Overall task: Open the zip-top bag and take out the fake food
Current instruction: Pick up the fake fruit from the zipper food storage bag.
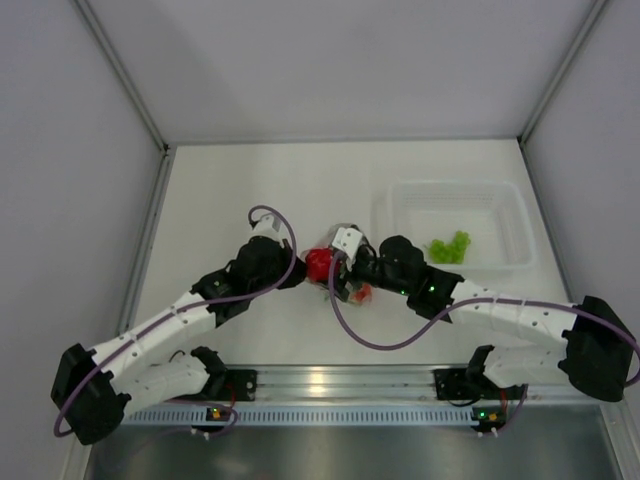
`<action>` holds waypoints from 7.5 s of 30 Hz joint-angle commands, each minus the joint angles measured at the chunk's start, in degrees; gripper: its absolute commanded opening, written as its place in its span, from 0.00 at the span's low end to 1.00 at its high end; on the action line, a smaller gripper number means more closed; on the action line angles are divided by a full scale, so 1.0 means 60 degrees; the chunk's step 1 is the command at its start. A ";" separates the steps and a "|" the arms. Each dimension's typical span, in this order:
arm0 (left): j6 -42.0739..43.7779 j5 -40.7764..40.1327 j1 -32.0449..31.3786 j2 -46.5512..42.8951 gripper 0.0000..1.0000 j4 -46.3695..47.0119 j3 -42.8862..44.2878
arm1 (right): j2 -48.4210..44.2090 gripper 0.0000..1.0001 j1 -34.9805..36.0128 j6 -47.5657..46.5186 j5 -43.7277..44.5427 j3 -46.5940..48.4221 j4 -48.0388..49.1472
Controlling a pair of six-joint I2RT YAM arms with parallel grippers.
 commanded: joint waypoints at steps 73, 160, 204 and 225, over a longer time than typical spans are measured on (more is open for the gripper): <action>-0.0695 -0.0527 -0.0552 -0.0303 0.00 0.3136 -0.1136 | 0.0879 0.16 -0.1023 0.5499 0.2468 0.1883 0.1094; 0.1854 0.0626 0.0986 0.0606 0.00 -0.0446 0.1933 | 0.3606 0.69 -0.0657 0.6538 0.2719 0.4275 -0.4843; 0.1546 0.0117 0.0590 -0.0830 0.00 -0.0336 0.1223 | 0.6444 0.93 -0.0145 0.4722 0.2585 0.6029 -0.5295; 0.1677 0.0029 0.0605 -0.1079 0.00 -0.0438 0.1003 | 0.8422 0.99 -0.0204 0.5089 0.1573 0.7026 -0.5281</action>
